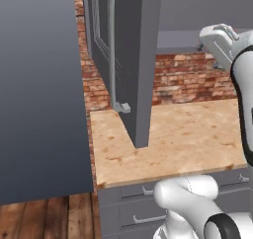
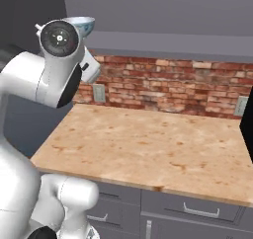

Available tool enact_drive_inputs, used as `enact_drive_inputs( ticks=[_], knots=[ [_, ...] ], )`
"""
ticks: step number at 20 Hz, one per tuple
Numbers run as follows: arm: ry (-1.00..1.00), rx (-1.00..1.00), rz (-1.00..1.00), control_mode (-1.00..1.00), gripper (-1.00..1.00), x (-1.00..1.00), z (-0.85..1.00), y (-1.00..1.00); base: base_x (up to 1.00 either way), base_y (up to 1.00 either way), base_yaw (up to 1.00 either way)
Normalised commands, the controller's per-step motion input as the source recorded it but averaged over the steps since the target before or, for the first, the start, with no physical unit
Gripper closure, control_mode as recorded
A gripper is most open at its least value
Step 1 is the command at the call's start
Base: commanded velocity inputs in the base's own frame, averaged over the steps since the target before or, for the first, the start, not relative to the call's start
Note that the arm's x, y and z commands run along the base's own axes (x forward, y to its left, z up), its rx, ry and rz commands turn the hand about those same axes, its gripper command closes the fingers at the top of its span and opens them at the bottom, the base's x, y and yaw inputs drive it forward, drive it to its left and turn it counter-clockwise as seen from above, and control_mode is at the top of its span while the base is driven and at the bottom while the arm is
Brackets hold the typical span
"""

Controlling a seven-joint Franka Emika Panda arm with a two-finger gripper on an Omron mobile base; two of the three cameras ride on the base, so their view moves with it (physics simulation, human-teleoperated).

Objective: Take the smaller bowl and place it next to the appetizer plate on the dining counter , and place the larger bowl next to the plate with cooked food.

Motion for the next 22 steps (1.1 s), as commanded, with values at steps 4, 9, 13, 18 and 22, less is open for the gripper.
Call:
enact_drive_inputs(
  ticks=[4,9,13,18,22],
  knots=[
    [0.01,0.0,0.0,-1.0,-1.0,0.94,0.38,0.02,0.0,0.0,0.0],
    [0.0,0.0,0.03,-1.0,-1.0,0.96,0.05,0.09,0.0,0.0,0.0],
    [0.0,0.0,0.08,-1.0,-1.0,0.96,0.0,0.38,0.0,0.0,0.0],
    [-0.07,-0.02,0.03,-1.0,-1.0,0.81,0.0,0.51,0.0,0.0,0.0],
    [0.0,-0.02,0.0,-1.0,-1.0,0.69,0.0,0.28,0.0,0.0,0.0]
  ],
)
